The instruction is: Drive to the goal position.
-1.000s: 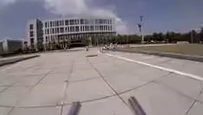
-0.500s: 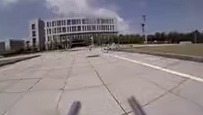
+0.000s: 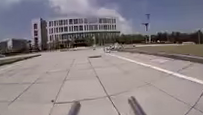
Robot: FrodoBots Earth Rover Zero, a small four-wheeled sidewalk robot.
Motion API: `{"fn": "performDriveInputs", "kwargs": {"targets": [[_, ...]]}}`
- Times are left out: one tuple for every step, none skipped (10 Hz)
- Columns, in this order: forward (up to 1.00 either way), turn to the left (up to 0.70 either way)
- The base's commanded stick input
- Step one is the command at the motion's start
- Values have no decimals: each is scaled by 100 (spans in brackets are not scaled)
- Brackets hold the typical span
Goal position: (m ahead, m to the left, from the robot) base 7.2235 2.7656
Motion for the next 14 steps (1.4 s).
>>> {"fn": "performDriveInputs", "kwargs": {"targets": [[70,-5],[70,3],[70,3],[70,3],[70,3],[70,3],[70,3],[70,3],[70,3],[70,3],[70,3],[70,3],[70,3],[70,3]]}}
